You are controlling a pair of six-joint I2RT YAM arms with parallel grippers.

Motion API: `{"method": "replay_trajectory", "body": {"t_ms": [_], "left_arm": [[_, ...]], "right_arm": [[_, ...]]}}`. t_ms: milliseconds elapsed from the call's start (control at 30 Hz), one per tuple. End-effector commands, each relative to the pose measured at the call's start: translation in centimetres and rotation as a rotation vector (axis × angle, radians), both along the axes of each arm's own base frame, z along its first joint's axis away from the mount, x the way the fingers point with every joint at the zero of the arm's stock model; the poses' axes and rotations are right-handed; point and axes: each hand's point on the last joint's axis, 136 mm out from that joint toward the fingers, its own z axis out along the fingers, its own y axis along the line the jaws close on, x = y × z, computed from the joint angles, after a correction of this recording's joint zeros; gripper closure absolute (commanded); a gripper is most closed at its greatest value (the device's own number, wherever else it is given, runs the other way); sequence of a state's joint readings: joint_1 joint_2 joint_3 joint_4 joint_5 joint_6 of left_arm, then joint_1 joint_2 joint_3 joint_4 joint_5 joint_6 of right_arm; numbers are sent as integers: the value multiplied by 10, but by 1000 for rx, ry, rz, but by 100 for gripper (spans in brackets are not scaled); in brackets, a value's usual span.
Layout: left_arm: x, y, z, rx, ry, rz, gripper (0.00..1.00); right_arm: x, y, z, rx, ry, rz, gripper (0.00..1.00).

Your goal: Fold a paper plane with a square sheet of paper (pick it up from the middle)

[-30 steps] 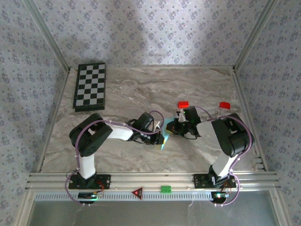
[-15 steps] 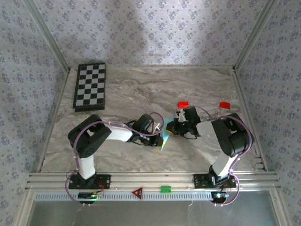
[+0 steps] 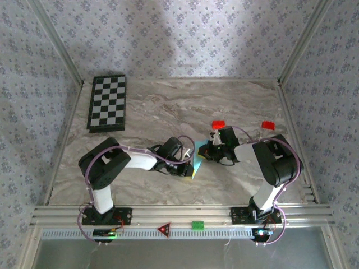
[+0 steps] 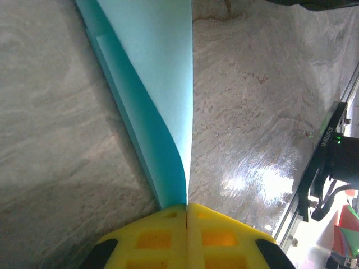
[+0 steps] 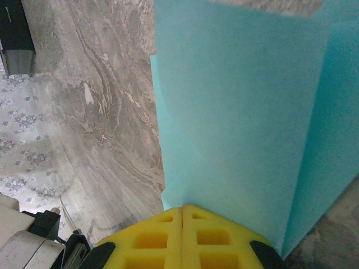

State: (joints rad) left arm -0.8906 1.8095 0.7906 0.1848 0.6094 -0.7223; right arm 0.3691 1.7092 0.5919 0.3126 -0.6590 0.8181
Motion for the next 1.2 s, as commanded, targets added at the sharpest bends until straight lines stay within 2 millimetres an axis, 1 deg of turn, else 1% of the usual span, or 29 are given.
{"method": "replay_trajectory", "body": {"t_ms": [0,100,167,233,333,400,467,533,633,800,900,1000,1167], "left_arm": [[-37,21,-11,81,102,-68,90],[-36,26,-6,88,79,-48,86],[-34,27,3,76,55,-31,83],[-31,29,14,59,27,-12,82],[-21,30,35,30,-41,34,85],[-10,26,52,3,-84,72,90],[-2,17,65,-40,-106,91,94],[4,5,71,-67,-108,83,96],[13,-13,70,-75,-96,69,99],[23,-38,59,-92,-73,46,100],[28,-49,54,-94,-66,32,100],[31,-54,48,-81,-60,22,100],[32,-55,34,-42,-43,9,100]], "right_arm": [[-28,-35,-56,-215,156,-58,98],[-28,-35,-56,-213,155,-58,98],[-28,-34,-55,-210,157,-58,98],[-27,-34,-55,-208,155,-58,98],[-27,-34,-54,-204,157,-59,98],[-26,-33,-53,-203,156,-60,98],[-27,-33,-53,-201,156,-60,98],[-27,-33,-53,-201,159,-63,98],[-26,-32,-53,-198,159,-64,98],[-26,-32,-52,-194,158,-63,98],[-27,-32,-52,-196,161,-63,98],[-28,-32,-53,-198,163,-60,98],[-28,-32,-53,-199,165,-60,98]]}}
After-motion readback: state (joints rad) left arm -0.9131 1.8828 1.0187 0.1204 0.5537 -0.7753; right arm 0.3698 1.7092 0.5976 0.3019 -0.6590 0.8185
